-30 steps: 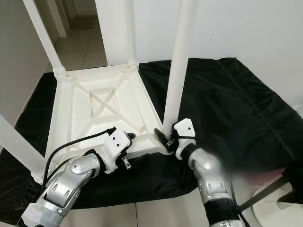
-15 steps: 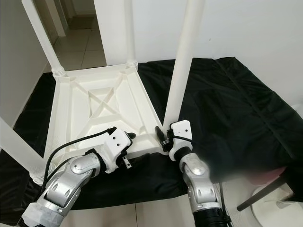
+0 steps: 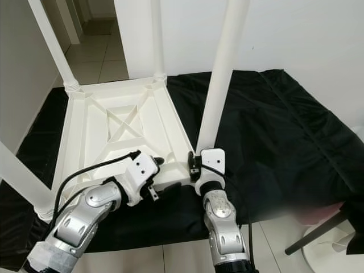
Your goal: Building children table
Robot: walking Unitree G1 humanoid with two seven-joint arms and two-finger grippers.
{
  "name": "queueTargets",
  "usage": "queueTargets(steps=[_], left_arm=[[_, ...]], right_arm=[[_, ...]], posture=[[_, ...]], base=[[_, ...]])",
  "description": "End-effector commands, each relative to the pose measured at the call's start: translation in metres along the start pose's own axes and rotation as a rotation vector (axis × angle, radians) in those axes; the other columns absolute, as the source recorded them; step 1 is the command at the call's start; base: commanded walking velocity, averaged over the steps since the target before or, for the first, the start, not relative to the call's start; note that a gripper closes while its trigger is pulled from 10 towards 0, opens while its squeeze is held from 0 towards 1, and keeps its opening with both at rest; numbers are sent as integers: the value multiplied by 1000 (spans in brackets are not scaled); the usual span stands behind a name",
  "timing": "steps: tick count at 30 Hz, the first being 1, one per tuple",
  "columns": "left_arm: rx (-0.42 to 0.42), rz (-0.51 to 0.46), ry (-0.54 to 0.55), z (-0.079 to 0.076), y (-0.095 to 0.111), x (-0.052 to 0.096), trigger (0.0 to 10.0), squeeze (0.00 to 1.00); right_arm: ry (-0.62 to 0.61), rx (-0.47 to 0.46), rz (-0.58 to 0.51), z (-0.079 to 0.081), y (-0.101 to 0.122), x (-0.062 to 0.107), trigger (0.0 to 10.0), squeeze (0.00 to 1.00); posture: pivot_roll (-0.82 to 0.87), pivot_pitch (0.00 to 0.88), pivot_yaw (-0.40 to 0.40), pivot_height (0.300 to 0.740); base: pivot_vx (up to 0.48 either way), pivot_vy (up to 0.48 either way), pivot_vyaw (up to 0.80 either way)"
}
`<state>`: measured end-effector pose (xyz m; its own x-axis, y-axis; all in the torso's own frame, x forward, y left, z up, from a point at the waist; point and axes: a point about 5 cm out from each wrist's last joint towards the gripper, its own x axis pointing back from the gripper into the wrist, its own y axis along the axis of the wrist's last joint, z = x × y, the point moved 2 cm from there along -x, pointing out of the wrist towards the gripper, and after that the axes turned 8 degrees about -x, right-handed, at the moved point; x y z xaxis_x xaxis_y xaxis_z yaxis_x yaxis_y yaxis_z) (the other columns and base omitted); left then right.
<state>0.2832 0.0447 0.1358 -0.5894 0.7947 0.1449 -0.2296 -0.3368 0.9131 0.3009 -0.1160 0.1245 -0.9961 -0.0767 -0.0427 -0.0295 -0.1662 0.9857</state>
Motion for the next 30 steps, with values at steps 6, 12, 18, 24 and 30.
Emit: queueTargets(steps=[6, 12, 18, 24, 30], left_arm=[[5, 8, 18, 2, -2, 1, 10000, 0], [7, 10, 12, -1, -3, 1, 10000, 0], [8, 13, 11, -2, -3, 2, 10000, 0], [10, 18, 9, -3, -4, 4, 10000, 0], [8, 17, 4, -4, -4, 4, 10000, 0]], right_arm=[[17, -18, 10, -1, -1, 3, 10000, 1000], [70, 41, 28, -12, 1, 2, 10000, 1000], [126, 66, 40, -20, 3, 2, 10000, 0], [232, 82, 38, -23, 6, -1, 10000, 0], [387, 154, 31, -22, 12, -10, 10000, 0]], posture=[[-44, 0, 34, 740], [-46, 0, 33, 740], [-43, 0, 28, 740], [-35, 0, 26, 740], [-35, 0, 26, 740]], base=[[0, 0, 0], [0, 0, 0], [0, 0, 0], [0, 0, 0], [0, 0, 0]])
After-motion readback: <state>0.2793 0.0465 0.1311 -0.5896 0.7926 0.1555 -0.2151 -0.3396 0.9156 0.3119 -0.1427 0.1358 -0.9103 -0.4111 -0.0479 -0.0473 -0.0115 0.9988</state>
